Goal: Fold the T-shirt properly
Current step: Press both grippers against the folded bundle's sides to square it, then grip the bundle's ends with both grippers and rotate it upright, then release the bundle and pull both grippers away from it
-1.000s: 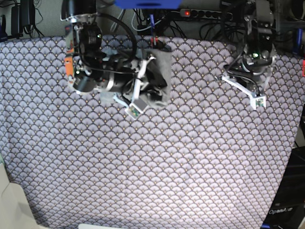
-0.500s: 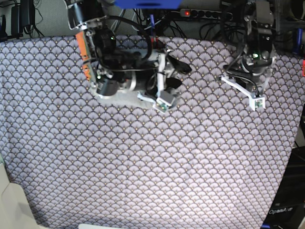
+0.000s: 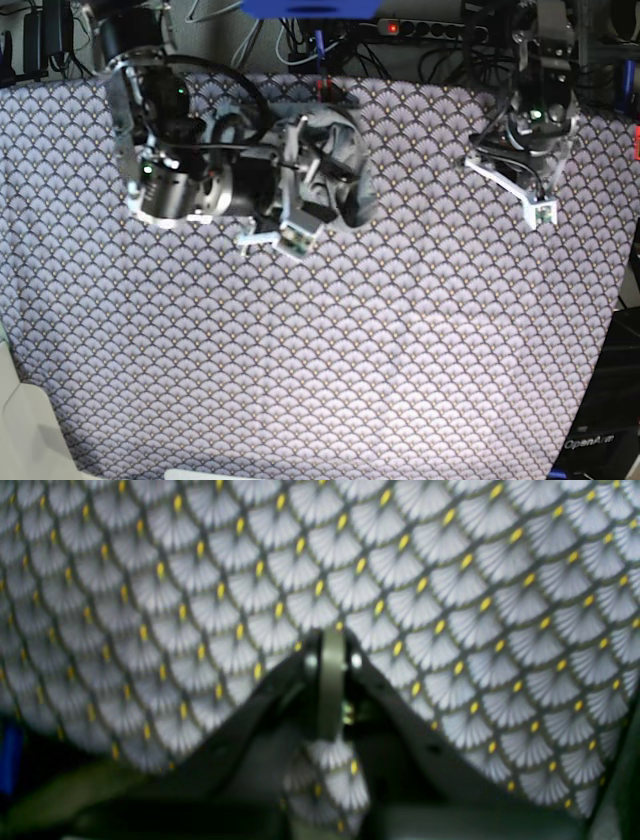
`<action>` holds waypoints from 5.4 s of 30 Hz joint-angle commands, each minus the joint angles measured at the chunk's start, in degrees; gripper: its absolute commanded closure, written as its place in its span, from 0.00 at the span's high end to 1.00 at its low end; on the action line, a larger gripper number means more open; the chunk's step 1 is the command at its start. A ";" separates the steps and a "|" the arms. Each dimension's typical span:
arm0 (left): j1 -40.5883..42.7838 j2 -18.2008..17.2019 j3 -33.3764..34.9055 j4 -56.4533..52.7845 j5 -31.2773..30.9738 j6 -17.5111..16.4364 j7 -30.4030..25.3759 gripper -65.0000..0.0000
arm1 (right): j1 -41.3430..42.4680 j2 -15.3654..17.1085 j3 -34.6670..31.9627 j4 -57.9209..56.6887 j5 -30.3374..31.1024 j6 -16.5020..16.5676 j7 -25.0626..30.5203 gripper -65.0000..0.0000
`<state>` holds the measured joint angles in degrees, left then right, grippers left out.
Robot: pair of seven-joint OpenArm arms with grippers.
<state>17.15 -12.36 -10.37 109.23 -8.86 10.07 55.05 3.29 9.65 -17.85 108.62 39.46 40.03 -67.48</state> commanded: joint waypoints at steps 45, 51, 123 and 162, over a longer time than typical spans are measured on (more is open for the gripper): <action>-15.17 15.57 14.99 -11.43 0.82 -41.93 -2.43 0.00 | -4.92 14.57 11.38 0.44 0.49 -0.03 4.93 0.00; -15.43 10.12 14.81 -17.32 2.05 -41.93 -2.52 0.00 | -4.83 14.57 11.38 0.44 0.49 -0.03 4.93 0.00; -23.26 4.05 37.32 -23.82 6.53 -42.02 11.81 0.00 | -6.23 18.09 1.45 -16.97 0.49 -0.03 19.00 0.00; -20.36 10.47 30.20 -18.11 11.98 -50.07 14.62 0.00 | -9.58 26.35 12.62 -15.83 0.49 -0.03 22.52 0.00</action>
<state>-2.42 -2.61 19.62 90.50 4.89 -39.70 71.07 -7.03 35.14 -5.65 91.90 38.72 39.83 -46.09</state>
